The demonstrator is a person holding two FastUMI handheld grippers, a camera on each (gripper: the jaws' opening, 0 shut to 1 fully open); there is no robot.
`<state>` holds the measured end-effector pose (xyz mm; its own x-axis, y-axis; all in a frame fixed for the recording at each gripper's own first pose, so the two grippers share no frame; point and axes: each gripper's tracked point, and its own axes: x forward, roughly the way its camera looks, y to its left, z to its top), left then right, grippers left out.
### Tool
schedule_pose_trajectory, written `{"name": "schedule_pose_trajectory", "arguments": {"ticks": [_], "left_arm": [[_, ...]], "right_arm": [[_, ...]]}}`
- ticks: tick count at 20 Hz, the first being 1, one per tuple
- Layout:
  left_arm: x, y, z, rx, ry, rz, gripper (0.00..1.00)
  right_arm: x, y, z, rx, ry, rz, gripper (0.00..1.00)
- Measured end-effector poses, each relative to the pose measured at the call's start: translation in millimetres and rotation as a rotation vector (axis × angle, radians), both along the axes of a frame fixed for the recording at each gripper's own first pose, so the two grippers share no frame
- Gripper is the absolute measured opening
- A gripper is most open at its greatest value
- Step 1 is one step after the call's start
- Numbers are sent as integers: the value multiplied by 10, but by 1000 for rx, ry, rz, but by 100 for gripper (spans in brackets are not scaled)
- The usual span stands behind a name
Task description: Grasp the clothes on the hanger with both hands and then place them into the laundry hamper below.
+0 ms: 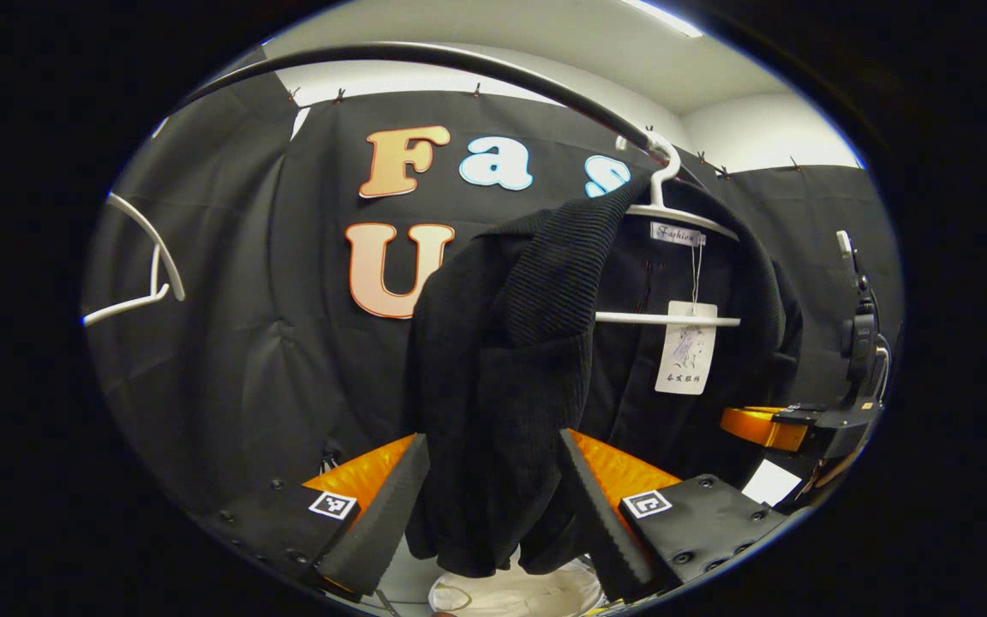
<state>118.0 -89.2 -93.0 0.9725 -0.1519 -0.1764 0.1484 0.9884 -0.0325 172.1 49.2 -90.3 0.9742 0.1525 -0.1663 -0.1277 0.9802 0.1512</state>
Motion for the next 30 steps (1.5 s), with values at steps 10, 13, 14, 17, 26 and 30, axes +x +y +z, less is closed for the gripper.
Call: {"name": "schedule_pose_trajectory", "arguments": {"ticks": [10,13,14,17,26,30], "left_arm": [[370,-345,-354,-30,60,-49,94],[439,-332,-342,-29,54,-39,85],[438,-328,-324,-24,49,-35,78],[459,-258,-263,-13,37,-9,48],[336,1,-21,0,22,33,8],[297,126,178,6,-14,62,8]], "right_arm": [[-309,-164,147,-6,5,28,1],[-471,-179,262,-8,-9,50,7],[-510,-193,324,-9,-20,54,0],[-649,-211,509,-2,-40,76,0],[-872,-421,931,14,-106,90,0],[-921,-564,1079,26,-125,83,0]]}}
